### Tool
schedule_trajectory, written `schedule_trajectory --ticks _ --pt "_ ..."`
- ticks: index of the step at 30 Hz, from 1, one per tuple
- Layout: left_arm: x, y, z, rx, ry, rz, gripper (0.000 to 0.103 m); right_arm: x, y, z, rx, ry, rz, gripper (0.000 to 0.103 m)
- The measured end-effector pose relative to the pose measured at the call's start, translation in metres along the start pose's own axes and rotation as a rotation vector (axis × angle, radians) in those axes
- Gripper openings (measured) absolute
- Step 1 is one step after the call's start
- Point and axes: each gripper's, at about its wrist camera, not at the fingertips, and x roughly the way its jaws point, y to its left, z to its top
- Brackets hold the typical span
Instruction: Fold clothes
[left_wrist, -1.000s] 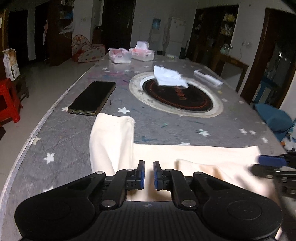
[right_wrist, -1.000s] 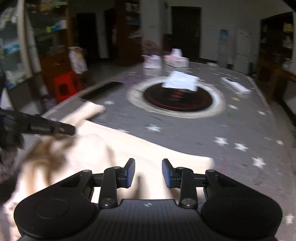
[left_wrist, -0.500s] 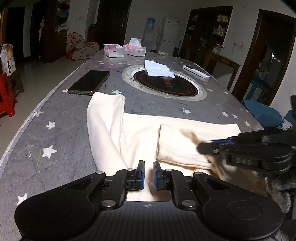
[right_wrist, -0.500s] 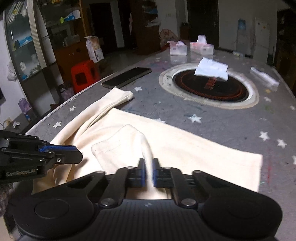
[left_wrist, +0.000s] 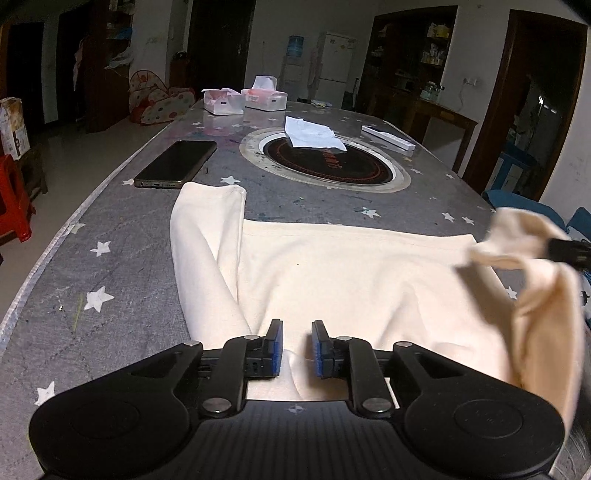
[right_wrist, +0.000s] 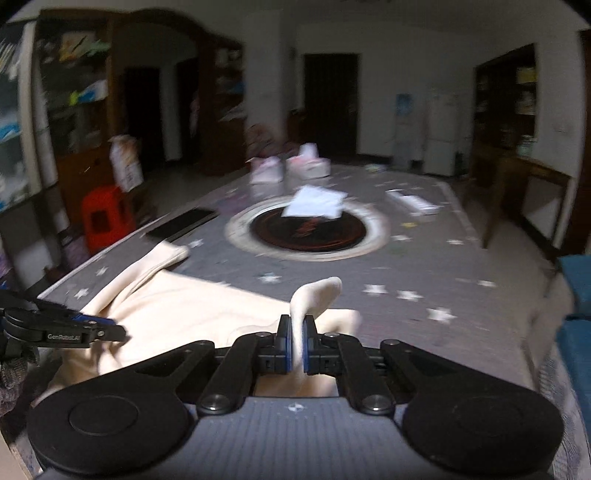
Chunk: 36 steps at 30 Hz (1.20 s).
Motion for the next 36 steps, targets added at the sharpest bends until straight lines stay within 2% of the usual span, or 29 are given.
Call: schedule_trajectory --ticks 4,7,10,13,17,20,23,27,33,36 --pt "-0.006 -0.003 -0.003 0.012 -0.004 -0.004 0.025 -0.036 -0.027 -0.017 0.066 -0.026 -0.101 0.004" --pt "-0.014 -0.007 -0.007 0.025 -0.008 -0.012 0.028 -0.053 -0.043 -0.036 0.105 0.001 -0.17 0.004" --pt "-0.024 -0.007 -0.01 0.027 -0.015 -0.021 0.032 -0.056 -0.055 -0.058 0.153 0.076 -0.209 0.005" --pt "-0.035 -0.006 -0.01 0.025 -0.032 -0.017 0.039 -0.058 -0.065 -0.073 0.19 0.12 -0.233 0.01" --pt "-0.042 0.005 0.002 0.006 -0.068 0.03 0.044 -0.065 -0.066 -0.069 0.195 0.076 -0.243 0.015" --pt "-0.035 0.021 0.019 -0.021 -0.086 0.114 0.045 -0.067 -0.061 -0.06 0.181 0.034 -0.219 0.022" --pt "-0.018 0.04 0.037 -0.052 -0.08 0.186 0.045 -0.061 -0.051 -0.053 0.162 0.021 -0.152 0.033" --pt "0.02 0.062 0.059 -0.059 -0.041 0.275 0.045 -0.039 -0.031 -0.049 0.14 0.058 -0.039 0.034" --pt "0.07 0.091 0.075 -0.122 0.028 0.309 0.045 -0.01 -0.007 -0.05 0.087 0.128 0.054 0.037" --pt "0.078 0.09 0.077 -0.107 0.019 0.296 0.044 0.005 -0.002 -0.045 0.054 0.152 0.08 0.041"
